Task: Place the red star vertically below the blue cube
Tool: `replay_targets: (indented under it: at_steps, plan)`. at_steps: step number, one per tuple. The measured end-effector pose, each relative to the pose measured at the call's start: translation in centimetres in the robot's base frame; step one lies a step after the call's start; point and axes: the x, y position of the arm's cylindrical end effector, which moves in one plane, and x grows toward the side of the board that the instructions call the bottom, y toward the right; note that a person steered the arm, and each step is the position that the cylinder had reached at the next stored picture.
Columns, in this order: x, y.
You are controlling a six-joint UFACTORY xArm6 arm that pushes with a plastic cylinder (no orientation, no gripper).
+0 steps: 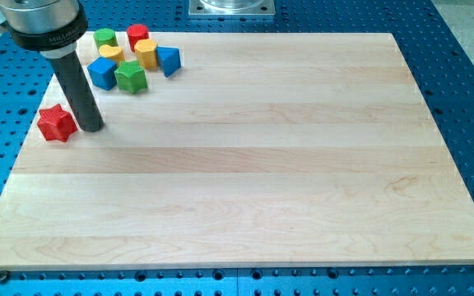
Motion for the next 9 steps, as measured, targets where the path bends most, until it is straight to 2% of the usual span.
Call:
replay_targets:
  at_steps: [1,2,3,4,5,6,7,8,9]
  plan:
    - [-0.1,-1.5]
    - [-3.3,-1.3]
    - [-5.6,-8.7]
    - [-5.2,-8.6]
    - [2.8,-8.6]
    - [3.9,-6.6]
    - [1.4,-0.6]
    - [2.1,-4.6]
    - [-6.6,-4.5]
